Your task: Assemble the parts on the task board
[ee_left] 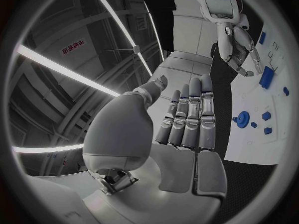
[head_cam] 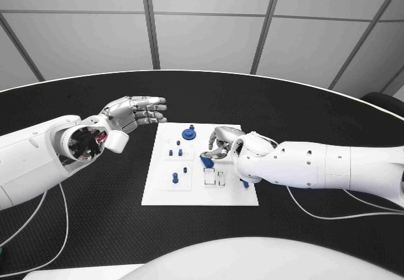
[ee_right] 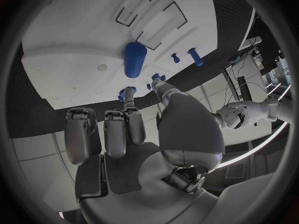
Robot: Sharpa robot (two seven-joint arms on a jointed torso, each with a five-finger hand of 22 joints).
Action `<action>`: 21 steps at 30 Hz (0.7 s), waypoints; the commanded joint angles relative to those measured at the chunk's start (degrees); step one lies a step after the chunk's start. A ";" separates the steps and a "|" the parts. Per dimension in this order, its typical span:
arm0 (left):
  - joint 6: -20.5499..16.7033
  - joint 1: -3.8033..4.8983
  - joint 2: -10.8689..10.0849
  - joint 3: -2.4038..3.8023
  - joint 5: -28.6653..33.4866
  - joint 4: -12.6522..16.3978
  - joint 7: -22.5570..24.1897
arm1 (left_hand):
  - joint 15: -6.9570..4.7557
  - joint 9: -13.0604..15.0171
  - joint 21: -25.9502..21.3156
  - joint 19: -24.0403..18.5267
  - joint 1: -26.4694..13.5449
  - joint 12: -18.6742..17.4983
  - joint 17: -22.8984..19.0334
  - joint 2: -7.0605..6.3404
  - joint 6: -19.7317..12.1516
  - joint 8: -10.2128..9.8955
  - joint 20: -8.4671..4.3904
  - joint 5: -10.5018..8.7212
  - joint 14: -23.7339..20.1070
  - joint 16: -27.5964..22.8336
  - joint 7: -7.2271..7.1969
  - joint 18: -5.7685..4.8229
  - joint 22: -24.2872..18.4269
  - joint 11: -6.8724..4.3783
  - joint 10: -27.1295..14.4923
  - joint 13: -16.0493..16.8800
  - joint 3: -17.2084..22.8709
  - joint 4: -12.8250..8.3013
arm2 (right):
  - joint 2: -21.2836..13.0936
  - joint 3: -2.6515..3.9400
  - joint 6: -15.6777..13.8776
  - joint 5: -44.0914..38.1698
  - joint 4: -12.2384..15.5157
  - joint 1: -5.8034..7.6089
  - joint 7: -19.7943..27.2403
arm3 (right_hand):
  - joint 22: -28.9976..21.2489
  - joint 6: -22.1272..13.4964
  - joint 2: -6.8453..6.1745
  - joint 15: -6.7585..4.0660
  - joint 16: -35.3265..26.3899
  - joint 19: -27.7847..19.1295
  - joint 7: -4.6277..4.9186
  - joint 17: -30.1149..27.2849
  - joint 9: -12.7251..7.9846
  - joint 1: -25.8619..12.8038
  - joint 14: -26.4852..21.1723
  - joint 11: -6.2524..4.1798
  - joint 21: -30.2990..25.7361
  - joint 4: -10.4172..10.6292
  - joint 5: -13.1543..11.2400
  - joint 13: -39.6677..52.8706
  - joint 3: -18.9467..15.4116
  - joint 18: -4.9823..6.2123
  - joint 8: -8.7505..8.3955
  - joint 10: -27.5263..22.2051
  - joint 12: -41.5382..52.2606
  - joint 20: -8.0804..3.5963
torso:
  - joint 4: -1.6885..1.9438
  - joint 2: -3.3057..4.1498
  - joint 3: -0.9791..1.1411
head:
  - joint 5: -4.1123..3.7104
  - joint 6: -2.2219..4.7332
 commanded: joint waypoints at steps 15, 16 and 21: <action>-0.07 0.01 -0.13 0.00 0.00 0.24 0.05 | 0.18 -0.08 -0.21 0.61 -0.36 0.17 0.09 0.03 -0.31 -0.23 0.04 -0.24 -0.13 -0.27 -0.13 0.68 -0.11 0.01 -0.31 -0.07 0.04 0.44 | 2.28 -0.14 2.80 -0.02 -2.80 -0.03 -0.85 | 14.52 1.11 0.44 -0.01 -0.18 5.69 -0.24 14.75 -0.09 -0.57 5.92 -0.20 -0.13 0.18 -0.39 11.11 -0.55 -0.59 0.31 2.16 -0.37 0.38 | 0.01 0.00 -0.05 | 0.07 0.00; -0.07 0.01 -0.13 0.00 0.00 0.25 0.05 | 0.18 -0.08 -0.21 0.61 -0.36 0.17 0.09 0.03 -0.31 -0.23 0.04 -0.24 -0.13 -0.27 -0.13 0.68 -0.11 0.01 -0.31 -0.07 0.04 0.44 | 2.41 -0.15 2.94 -0.02 -2.99 -0.03 -0.88 | 14.52 1.11 0.44 -0.01 -0.18 5.69 -0.24 14.75 -0.09 -0.57 5.92 -0.20 -0.13 0.18 -0.39 11.11 -0.55 -0.59 0.31 2.16 -0.37 0.38 | 0.00 0.00 -0.05 | 0.07 0.00; -0.08 0.01 -0.11 0.00 0.00 0.24 0.05 | 0.18 -0.08 -0.21 0.61 -0.36 0.17 0.09 0.03 -0.31 -0.23 0.04 -0.24 -0.13 -0.27 -0.13 0.68 -0.11 0.01 -0.31 -0.07 0.04 0.44 | 2.86 -0.22 3.60 -0.02 -3.67 -0.04 -0.99 | 14.51 1.16 0.50 -0.02 -0.20 5.68 -0.26 14.73 -0.10 -0.55 5.91 -0.21 -0.16 0.20 -0.38 11.10 -0.54 -0.59 0.33 2.15 -0.39 0.37 | -0.02 -0.02 -0.03 | 0.07 0.00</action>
